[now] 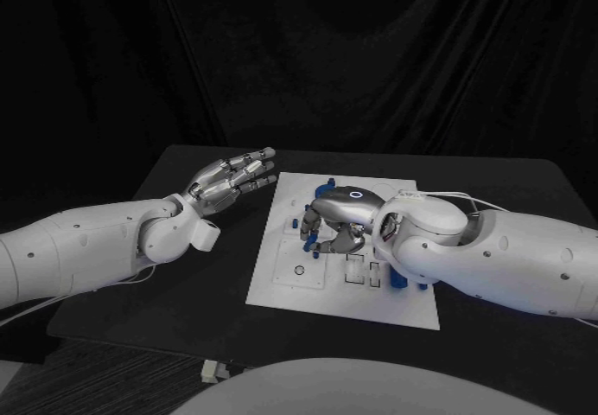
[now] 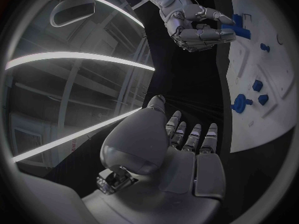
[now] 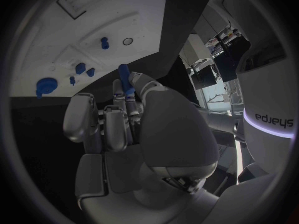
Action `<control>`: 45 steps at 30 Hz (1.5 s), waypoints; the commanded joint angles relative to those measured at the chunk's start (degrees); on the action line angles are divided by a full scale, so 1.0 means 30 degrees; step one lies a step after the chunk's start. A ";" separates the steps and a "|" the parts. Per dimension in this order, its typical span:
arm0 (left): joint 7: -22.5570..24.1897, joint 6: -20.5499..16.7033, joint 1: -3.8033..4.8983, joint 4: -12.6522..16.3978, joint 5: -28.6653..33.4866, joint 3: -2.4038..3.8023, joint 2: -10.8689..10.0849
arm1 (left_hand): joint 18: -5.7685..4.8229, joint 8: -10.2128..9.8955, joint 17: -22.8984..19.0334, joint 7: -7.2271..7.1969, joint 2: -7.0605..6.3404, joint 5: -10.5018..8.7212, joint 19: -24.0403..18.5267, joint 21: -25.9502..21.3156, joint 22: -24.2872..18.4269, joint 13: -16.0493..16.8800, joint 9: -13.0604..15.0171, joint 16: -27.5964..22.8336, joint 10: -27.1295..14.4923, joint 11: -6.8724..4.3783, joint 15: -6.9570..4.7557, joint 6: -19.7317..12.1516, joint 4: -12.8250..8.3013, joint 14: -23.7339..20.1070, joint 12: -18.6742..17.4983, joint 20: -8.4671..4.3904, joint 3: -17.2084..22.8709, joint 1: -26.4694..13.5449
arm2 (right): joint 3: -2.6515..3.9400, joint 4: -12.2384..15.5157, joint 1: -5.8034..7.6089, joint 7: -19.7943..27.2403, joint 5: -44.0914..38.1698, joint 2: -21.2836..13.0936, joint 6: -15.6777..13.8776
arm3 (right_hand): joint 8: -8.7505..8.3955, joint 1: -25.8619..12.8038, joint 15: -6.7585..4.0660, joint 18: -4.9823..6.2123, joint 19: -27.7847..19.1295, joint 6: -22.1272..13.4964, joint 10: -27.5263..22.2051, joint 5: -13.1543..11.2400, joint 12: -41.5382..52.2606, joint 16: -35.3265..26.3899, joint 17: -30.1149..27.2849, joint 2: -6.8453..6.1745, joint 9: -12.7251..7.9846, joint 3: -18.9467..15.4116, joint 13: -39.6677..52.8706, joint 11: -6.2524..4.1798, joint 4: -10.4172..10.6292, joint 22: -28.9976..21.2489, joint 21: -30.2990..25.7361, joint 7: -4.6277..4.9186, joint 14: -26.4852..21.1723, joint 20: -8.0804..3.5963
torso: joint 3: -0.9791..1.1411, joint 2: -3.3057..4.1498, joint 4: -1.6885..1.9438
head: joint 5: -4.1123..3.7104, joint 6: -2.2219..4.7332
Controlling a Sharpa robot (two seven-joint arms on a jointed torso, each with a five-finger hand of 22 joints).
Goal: Assemble the parts on the task board
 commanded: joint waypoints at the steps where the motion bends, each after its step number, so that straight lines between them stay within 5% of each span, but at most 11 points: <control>1: 0.0663 0.0271 -0.0025 0.0156 0.0021 0.0018 -0.0057 | -0.0034 -0.0076 0.0187 -0.0002 -0.0020 0.0310 0.0190 -0.0146 0.0144 -0.0109 0.0003 0.0238 -0.0119 0.0171 -0.0007 0.0139 -0.0091 -0.0203 0.0102 0.0018 0.0562 0.0309 | 0.0021 -0.0464 -0.0392 -0.0048 -0.1212 0.0618 0.0849 | 0.0591 0.0807 -0.0075 -0.0397 -0.0090 0.0040 0.0689 0.0217 0.0004 -0.0145 -0.0218 0.0607 0.0793 0.0759 0.0256 -0.0241 -0.0475 0.3229 -0.0274 0.0017 0.0730 -0.0074 | 0.0017 0.0036 0.0013 | 0.0046 0.0001; 9: 0.0501 0.0261 -0.0027 0.0484 0.0021 0.0018 -0.0316 | -0.0032 -0.0077 0.0189 0.0007 -0.0007 0.0309 0.0196 -0.0142 0.0166 -0.0106 0.0004 0.0244 -0.0114 0.0180 -0.0016 0.0151 -0.0091 -0.0205 0.0119 0.0012 0.0576 0.0312 | 0.0022 -0.1100 -0.0791 -0.0268 -0.2378 0.1594 0.1997 | 0.0529 0.0855 -0.0040 -0.0360 -0.0191 -0.0076 0.0637 0.0205 -0.0039 -0.0257 -0.0419 0.0595 0.0835 0.0819 0.0259 -0.0193 -0.0606 0.3177 -0.0468 0.0068 0.0659 -0.0053 | 0.0023 0.0034 0.0034 | 0.0093 0.0001; 22: 0.0384 0.0313 -0.0028 0.0684 0.0021 0.0018 -0.0525 | -0.0030 -0.0080 0.0197 0.0018 0.0005 0.0306 0.0200 -0.0141 0.0174 -0.0103 0.0002 0.0270 -0.0111 0.0191 -0.0020 0.0142 -0.0090 -0.0189 0.0132 0.0009 0.0592 0.0315 | 0.0022 -0.1679 -0.1072 -0.0311 -0.4962 0.2681 0.2136 | 0.0532 0.0919 -0.0037 -0.0365 -0.0207 -0.0051 0.0741 0.0154 0.0005 -0.0230 -0.0350 0.0580 0.0899 0.0861 0.0300 -0.0211 -0.0765 0.3186 -0.0435 0.0058 0.0650 -0.0039 | 0.0010 0.0003 0.0039 | -0.0005 0.0001; 45: 0.0362 0.0459 -0.0040 0.0543 0.0021 0.0018 -0.0419 | -0.0029 -0.0082 0.0198 0.0025 0.0015 0.0308 0.0199 -0.0141 0.0168 -0.0104 0.0001 0.0274 -0.0114 0.0200 -0.0018 0.0130 -0.0091 -0.0191 0.0128 0.0009 0.0605 0.0320 | 0.0022 -0.1843 -0.1221 -0.0523 -0.6993 0.2989 0.3179 | 0.0512 0.0899 -0.0032 -0.0359 -0.0238 -0.0051 0.0777 0.0128 0.0008 -0.0288 -0.0456 0.0540 0.0933 0.0870 0.0321 -0.0200 -0.0847 0.3180 -0.0458 0.0075 0.0609 -0.0034 | 0.0018 0.0023 0.0001 | 0.0027 0.0001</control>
